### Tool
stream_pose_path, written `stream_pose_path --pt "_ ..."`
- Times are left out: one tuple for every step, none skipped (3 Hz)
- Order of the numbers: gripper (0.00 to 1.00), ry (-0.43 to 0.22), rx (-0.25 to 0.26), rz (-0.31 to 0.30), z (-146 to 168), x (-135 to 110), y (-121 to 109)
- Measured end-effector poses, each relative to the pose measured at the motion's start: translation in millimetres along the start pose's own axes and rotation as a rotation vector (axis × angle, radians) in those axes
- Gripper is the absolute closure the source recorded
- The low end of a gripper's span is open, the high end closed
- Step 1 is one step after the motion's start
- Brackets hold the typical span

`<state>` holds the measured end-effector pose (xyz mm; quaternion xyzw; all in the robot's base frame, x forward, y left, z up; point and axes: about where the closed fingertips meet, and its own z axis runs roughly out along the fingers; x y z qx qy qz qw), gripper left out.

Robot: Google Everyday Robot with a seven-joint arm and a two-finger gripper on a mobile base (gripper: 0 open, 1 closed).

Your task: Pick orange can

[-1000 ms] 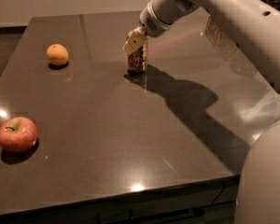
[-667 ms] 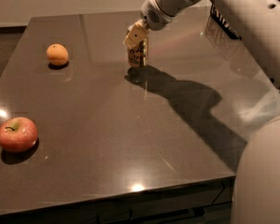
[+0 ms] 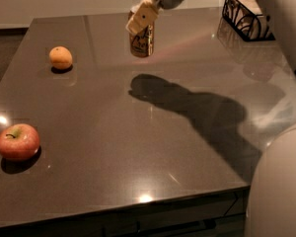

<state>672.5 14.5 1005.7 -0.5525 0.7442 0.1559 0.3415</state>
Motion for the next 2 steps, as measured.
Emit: stream_pose_path --pt "1.00 -0.025 -0.027 -0.054 -19.9 -15.0 13.8" --pt "1.00 -0.027 -0.031 -0.060 -21.3 -16.1 15.1"
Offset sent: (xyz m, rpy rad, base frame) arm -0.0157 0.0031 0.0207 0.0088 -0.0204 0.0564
